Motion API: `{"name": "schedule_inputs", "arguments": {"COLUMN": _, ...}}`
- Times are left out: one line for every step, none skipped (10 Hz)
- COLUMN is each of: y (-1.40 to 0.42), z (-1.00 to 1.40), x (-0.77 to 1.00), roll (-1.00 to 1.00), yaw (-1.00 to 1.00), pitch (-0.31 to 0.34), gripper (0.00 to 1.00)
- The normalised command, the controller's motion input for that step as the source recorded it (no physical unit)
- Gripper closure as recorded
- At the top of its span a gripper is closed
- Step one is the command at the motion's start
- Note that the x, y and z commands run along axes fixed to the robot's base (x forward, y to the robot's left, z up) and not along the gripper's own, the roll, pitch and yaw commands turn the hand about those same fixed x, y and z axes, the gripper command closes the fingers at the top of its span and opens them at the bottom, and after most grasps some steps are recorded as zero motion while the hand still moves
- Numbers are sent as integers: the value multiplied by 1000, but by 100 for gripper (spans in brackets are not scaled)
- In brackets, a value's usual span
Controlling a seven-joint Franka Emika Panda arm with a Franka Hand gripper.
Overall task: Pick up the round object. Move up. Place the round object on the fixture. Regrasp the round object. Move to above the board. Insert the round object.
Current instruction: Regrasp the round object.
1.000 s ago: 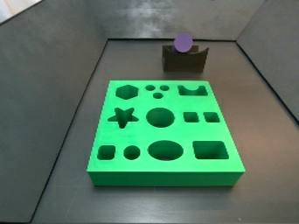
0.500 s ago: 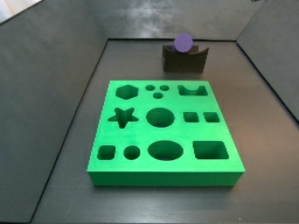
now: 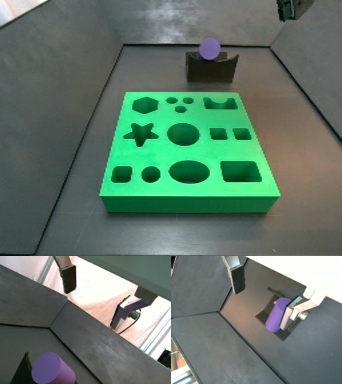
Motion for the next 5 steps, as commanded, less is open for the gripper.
{"name": "schedule_inputs", "arguments": {"y": 77, "z": -1000, "x": 28, "roll": 294, "yaw": 219, "pitch": 20, "gripper": 0}}
{"name": "schedule_inputs", "arguments": {"y": 75, "z": -1000, "x": 32, "roll": 279, "yaw": 213, "pitch": 0, "gripper": 0}}
{"name": "schedule_inputs", "arguments": {"y": 64, "z": -1000, "x": 46, "roll": 227, "yaw": 175, "pitch": -37, "gripper": 0}}
{"name": "schedule_inputs", "arguments": {"y": 61, "z": -1000, "x": 52, "roll": 193, "yaw": 155, "pitch": -54, "gripper": 0}}
{"name": "schedule_inputs", "arguments": {"y": 55, "z": -1000, "x": 68, "roll": 120, "yaw": 106, "pitch": -94, "gripper": 0}}
